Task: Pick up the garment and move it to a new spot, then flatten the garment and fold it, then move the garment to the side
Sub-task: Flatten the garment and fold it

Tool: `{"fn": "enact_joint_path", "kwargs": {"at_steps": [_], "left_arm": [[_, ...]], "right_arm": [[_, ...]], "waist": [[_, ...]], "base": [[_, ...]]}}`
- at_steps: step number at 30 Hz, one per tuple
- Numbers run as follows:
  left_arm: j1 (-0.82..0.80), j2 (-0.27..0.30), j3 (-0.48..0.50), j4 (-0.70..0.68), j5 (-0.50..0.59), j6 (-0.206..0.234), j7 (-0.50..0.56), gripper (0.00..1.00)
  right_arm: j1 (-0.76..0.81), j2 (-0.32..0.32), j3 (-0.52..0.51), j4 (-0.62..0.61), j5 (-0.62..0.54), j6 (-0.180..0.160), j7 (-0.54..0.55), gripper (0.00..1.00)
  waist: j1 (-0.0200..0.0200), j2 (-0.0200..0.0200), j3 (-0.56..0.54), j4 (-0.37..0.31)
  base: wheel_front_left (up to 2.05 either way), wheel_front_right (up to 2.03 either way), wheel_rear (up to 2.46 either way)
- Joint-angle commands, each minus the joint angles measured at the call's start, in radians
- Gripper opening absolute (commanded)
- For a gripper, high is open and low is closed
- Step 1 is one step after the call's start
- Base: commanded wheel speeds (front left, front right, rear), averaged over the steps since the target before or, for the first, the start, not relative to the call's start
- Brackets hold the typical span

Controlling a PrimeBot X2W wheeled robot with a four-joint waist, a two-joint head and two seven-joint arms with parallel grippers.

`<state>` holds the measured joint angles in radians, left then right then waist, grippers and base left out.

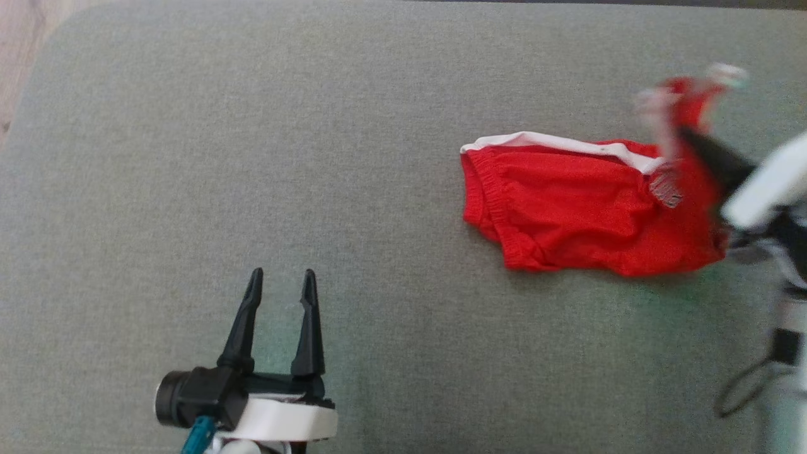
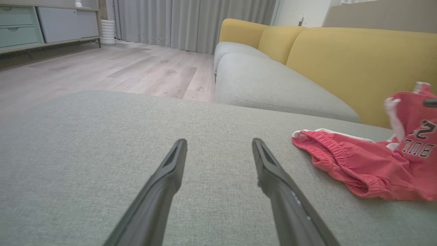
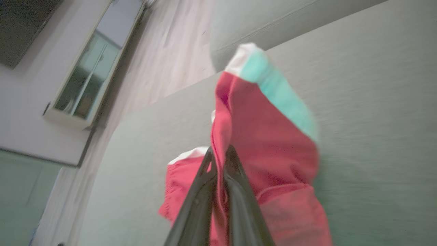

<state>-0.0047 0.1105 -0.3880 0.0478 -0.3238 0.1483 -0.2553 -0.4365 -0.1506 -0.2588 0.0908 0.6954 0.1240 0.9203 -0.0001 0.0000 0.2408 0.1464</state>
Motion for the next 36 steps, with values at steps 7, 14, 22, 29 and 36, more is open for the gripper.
{"fn": "enact_joint_path", "kwargs": {"at_steps": [7,14,22,29,36], "left_arm": [[-0.040,-0.036,0.042,0.001,0.030,-0.040,-0.006,1.00],[-0.042,-0.055,0.052,0.030,0.037,-0.055,-0.006,1.00],[-0.015,-0.059,0.068,0.041,0.043,-0.057,-0.006,1.00],[-0.007,-0.060,0.099,0.044,0.051,-0.058,-0.006,1.00],[0.018,-0.060,0.140,0.038,0.062,-0.062,-0.006,1.00]], "right_arm": [[-0.045,0.097,0.259,-0.069,-0.014,0.007,0.037,0.00],[-0.079,0.100,0.441,0.140,0.062,0.007,-0.159,0.00],[-0.133,0.100,0.518,0.276,0.118,0.007,-0.328,1.00],[-0.073,0.100,0.638,0.224,0.128,0.007,-0.336,1.00],[0.046,0.024,0.654,0.005,-0.021,0.007,-0.468,1.00]], "waist": [[0.0001,0.0000,0.026,0.036],[0.0001,0.0000,0.011,0.112],[0.0001,0.0000,-0.012,0.096],[0.0001,0.0000,-0.040,0.033],[0.0001,0.0000,-0.089,-0.023]], "base": [[0.00,0.00,0.00],[0.00,0.00,0.00],[0.00,0.00,0.00],[0.00,0.00,0.00],[0.00,0.00,0.00]]}}
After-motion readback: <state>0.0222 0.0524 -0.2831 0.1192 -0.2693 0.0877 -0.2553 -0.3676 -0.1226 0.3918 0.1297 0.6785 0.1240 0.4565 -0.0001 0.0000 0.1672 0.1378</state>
